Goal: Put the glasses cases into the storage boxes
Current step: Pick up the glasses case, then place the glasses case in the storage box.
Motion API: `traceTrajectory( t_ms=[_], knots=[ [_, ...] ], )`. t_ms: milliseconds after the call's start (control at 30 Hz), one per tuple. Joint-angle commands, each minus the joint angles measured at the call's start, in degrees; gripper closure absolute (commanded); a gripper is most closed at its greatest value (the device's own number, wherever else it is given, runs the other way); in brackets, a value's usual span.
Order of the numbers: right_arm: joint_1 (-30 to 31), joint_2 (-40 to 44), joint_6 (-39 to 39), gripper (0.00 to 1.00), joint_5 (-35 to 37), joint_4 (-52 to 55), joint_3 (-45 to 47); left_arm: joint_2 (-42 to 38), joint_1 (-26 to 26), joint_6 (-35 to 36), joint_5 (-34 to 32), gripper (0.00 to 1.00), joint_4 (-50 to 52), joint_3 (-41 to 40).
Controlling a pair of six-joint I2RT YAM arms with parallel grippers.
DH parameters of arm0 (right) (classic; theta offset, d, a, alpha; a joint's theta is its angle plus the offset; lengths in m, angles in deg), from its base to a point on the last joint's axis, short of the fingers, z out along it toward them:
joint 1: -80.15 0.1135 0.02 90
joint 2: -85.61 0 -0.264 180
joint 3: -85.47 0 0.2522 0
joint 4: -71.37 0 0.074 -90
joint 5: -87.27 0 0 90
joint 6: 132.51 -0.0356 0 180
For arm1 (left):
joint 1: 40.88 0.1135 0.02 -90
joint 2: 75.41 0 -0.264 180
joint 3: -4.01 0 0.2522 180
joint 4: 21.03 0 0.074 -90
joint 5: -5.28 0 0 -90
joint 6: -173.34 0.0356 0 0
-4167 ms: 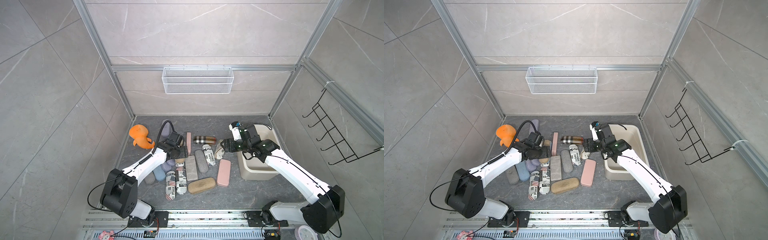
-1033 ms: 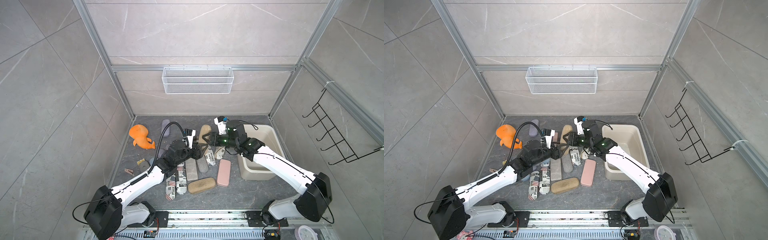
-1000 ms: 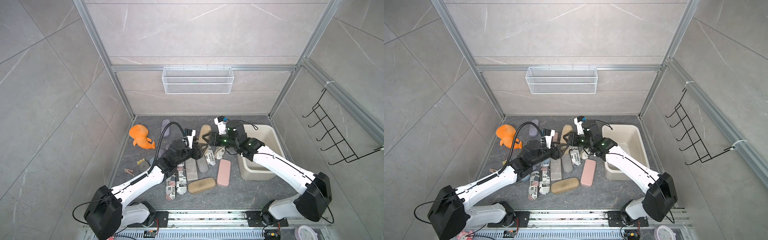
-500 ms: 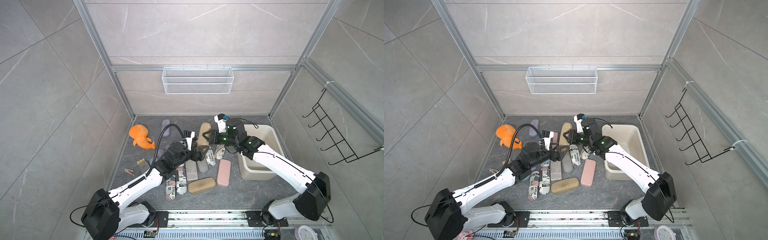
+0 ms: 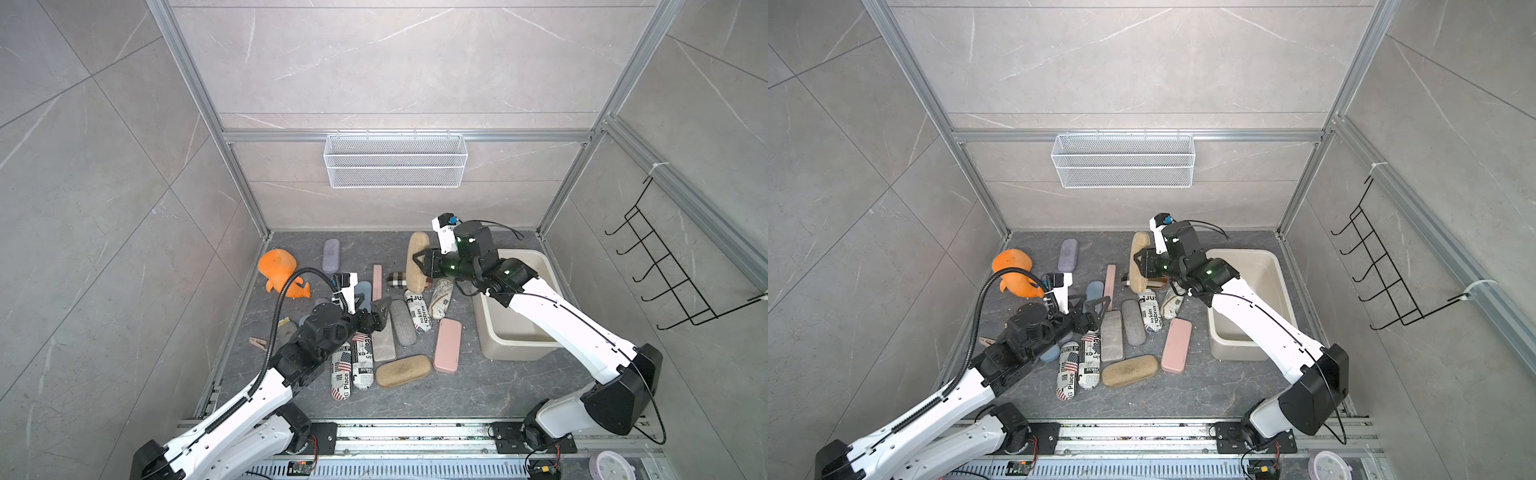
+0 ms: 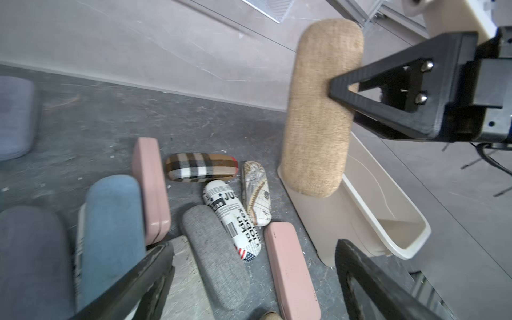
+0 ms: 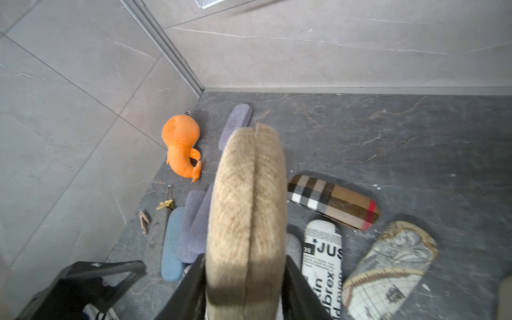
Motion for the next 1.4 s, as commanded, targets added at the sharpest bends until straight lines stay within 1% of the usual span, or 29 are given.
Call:
traceTrajectory(
  t_ms=[0,67,133,333,400,500,700,800,900,1000,1133,1267,1367],
  knots=[
    [-2.4,2.3,3.8,0.58,2.7,4.4,-2.4,-4.5,-0.1,-3.2,-10.4,0.07,6.1,-2.4],
    [-4.0,3.4,4.7,0.58,3.4,6.1,-2.5,-6.7,-0.1,-3.8,-12.7,0.06,7.0,-3.4],
    [-5.8,4.4,5.8,0.58,4.2,8.2,-2.5,-7.9,-0.1,-3.9,-13.5,0.06,7.5,-3.8],
    [-12.9,8.4,9.1,0.58,7.8,14.6,-1.7,-8.1,0.0,-4.5,-13.4,0.06,9.6,-4.3],
    [-14.3,9.8,9.7,0.58,10.9,16.5,-1.0,-8.0,0.0,-5.0,-13.2,0.06,8.6,-5.2],
    [-16.2,11.2,11.1,0.57,15.8,18.4,0.6,-7.2,-0.1,-4.7,-12.6,0.05,6.0,-6.0],
    [-19.9,9.9,14.2,0.57,20.9,19.9,3.3,-2.5,0.0,-3.7,-10.5,0.05,5.8,-3.3],
    [-21.8,6.9,15.9,0.57,21.0,20.9,3.2,-1.0,-0.1,-3.7,-9.9,0.05,5.7,-2.7],
    [-22.3,3.2,16.5,0.56,21.0,20.8,4.0,-0.3,0.0,-3.8,-10.0,0.05,4.6,-2.9],
    [-23.0,0.0,15.7,0.56,17.6,20.3,5.5,0.4,0.0,-3.3,-9.9,0.05,4.6,-2.4],
    [-23.5,-2.4,15.1,0.55,17.1,18.8,7.8,1.2,0.0,-3.1,-9.8,0.05,5.2,-1.8],
    [-23.8,-4.9,14.3,0.55,14.7,17.4,9.2,1.9,0.0,-3.2,-9.7,0.04,5.1,-1.6],
    [-24.1,-5.8,14.0,0.55,15.0,15.5,10.8,2.3,0.0,-3.5,-9.4,0.05,4.5,-1.9]
  ],
)
